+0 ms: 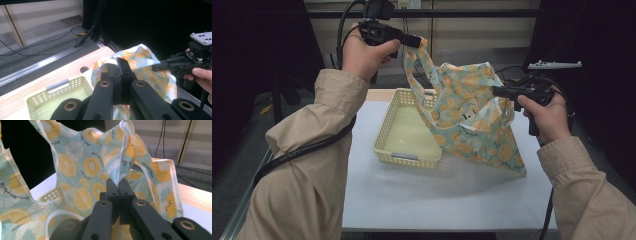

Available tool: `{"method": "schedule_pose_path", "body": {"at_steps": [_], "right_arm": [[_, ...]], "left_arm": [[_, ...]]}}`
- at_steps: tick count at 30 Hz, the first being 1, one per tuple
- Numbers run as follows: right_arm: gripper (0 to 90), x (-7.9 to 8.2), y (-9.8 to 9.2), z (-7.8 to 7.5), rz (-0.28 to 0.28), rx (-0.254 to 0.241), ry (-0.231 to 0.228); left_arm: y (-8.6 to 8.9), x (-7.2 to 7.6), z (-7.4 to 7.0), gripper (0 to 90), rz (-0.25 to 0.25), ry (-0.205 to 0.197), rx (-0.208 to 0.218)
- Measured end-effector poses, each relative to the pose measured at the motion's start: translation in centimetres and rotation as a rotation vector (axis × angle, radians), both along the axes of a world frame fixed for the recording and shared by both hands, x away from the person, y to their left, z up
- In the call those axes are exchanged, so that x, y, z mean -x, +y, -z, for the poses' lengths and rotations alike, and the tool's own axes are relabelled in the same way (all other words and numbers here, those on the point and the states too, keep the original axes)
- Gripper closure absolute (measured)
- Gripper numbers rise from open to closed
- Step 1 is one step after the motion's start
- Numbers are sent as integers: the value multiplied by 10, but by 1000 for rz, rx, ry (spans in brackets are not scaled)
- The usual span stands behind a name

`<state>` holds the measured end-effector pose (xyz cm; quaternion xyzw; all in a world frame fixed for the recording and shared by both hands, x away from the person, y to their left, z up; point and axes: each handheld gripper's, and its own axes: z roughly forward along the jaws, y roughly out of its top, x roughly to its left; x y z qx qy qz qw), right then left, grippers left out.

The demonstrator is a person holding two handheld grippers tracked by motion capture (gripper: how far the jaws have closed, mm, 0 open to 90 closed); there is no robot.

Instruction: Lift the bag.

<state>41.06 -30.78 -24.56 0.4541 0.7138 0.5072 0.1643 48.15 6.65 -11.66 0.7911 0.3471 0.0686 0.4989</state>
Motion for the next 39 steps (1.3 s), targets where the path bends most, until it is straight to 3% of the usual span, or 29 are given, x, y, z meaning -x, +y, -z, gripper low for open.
{"method": "schedule_pose_path", "body": {"at_steps": [9,12,14,16,19,23,29,32,36,39], "right_arm": [[870,-3,15,14,-35,-4,34],[716,-4,24,23,-61,-24,62],[546,-4,30,26,-51,-24,54],[411,-2,32,27,-40,-15,47],[273,2,28,27,-26,-7,27],[242,8,21,37,-17,23,41],[220,19,15,61,-31,55,53],[209,26,14,73,-45,88,57],[204,36,11,87,-57,94,62],[206,43,9,97,-59,125,68]], "left_arm": [[11,-3,17,900,-7,28,-6],[17,-4,27,871,-10,43,-17],[21,-5,34,661,-26,56,-29],[26,-5,41,601,-18,66,-32],[32,-1,54,339,-16,59,-69],[42,6,72,259,1,42,-102],[53,15,104,165,35,38,-115],[58,21,118,110,71,9,-130],[65,31,137,95,88,12,-119],[71,39,151,90,102,18,-123]]}}
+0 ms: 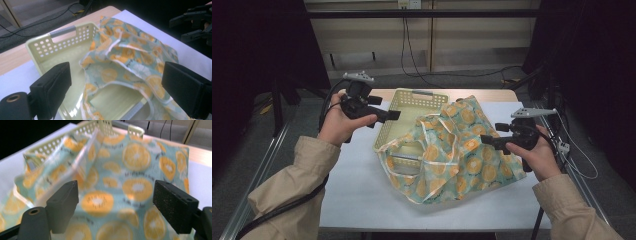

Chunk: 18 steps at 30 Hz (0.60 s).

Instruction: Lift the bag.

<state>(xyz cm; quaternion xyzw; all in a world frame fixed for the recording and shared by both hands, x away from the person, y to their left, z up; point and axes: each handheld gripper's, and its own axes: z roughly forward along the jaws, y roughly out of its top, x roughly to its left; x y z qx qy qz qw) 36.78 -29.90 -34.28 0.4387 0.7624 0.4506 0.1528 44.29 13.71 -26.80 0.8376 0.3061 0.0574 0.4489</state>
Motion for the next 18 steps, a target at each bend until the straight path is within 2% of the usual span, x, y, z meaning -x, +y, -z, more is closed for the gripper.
{"method": "schedule_pose_path", "body": {"at_steps": [1,2,5,7,10,12,13,15,18], "right_arm": [[206,3,-1,4,-2,0,0],[206,6,-2,8,-2,-5,5],[212,14,-3,17,-15,31,1],[211,19,-4,24,-14,50,-4],[208,26,-5,34,-17,45,3],[208,30,-5,40,-21,59,1],[208,33,-6,43,-19,56,2],[208,38,-6,48,-22,38,-1],[206,46,-5,56,-28,67,-3]], "left_arm": [[2,2,5,90,4,-7,7],[5,5,10,93,2,-10,-2],[12,12,23,94,1,-7,-20],[17,19,30,92,5,-21,-18],[24,30,40,92,15,-25,-29],[28,37,47,92,16,-28,-26],[31,41,52,92,22,-20,-25],[36,49,61,91,20,-32,-25],[44,59,74,91,20,-30,-22]]}}
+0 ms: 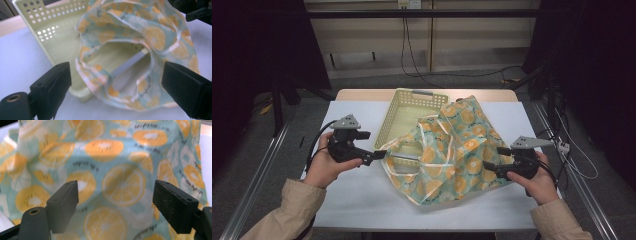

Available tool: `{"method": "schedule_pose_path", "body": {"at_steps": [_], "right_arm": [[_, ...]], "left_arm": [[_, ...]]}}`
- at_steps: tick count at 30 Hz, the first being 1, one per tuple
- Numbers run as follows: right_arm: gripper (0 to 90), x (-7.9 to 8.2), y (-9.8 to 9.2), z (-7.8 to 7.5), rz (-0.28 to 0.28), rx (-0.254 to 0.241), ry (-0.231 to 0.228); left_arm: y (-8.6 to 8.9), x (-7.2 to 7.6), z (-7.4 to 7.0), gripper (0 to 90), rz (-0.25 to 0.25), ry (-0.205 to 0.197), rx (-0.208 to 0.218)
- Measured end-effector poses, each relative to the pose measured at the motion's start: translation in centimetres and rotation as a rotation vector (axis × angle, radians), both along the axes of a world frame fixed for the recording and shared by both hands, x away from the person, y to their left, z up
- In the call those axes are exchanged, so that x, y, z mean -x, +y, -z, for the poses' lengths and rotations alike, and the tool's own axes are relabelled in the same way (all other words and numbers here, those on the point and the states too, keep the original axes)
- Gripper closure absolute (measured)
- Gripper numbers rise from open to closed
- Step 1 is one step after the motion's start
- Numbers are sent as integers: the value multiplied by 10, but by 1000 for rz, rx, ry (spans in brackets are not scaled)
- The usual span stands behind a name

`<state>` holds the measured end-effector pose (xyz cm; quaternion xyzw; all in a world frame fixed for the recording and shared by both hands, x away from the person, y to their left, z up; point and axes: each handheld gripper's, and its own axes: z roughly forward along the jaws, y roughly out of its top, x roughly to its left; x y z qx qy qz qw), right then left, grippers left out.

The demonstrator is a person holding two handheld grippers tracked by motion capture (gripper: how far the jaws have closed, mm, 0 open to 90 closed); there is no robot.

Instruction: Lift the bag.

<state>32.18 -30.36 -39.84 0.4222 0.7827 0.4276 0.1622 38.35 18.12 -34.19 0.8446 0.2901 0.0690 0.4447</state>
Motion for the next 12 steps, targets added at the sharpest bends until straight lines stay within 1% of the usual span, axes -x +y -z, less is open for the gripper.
{"method": "schedule_pose_path", "body": {"at_steps": [1,2,3,4,6,7,8,9,10,11,12], "right_arm": [[206,2,0,2,3,4,5],[205,5,0,4,7,7,9],[206,8,-1,6,6,2,2],[205,10,-1,8,8,-10,-1],[198,15,-2,13,12,-7,0],[195,17,-2,16,16,-8,0],[185,19,-2,19,17,-1,1],[178,21,-2,22,18,4,1],[178,23,-1,25,24,2,-5],[177,25,-1,28,27,6,0],[168,25,0,30,19,28,10]], "left_arm": [[2,4,4,91,-7,2,-8],[6,8,8,90,-13,-9,-10],[8,13,12,89,-13,-7,-1],[11,17,15,89,-12,-10,-1],[15,26,24,87,-18,-22,-5],[18,31,28,86,-18,-22,-8],[20,35,33,86,-22,-25,-3],[22,38,38,86,-20,-16,-8],[24,40,43,85,-21,-11,-2],[26,42,47,84,-30,-14,4],[28,44,51,80,-32,-14,23]]}}
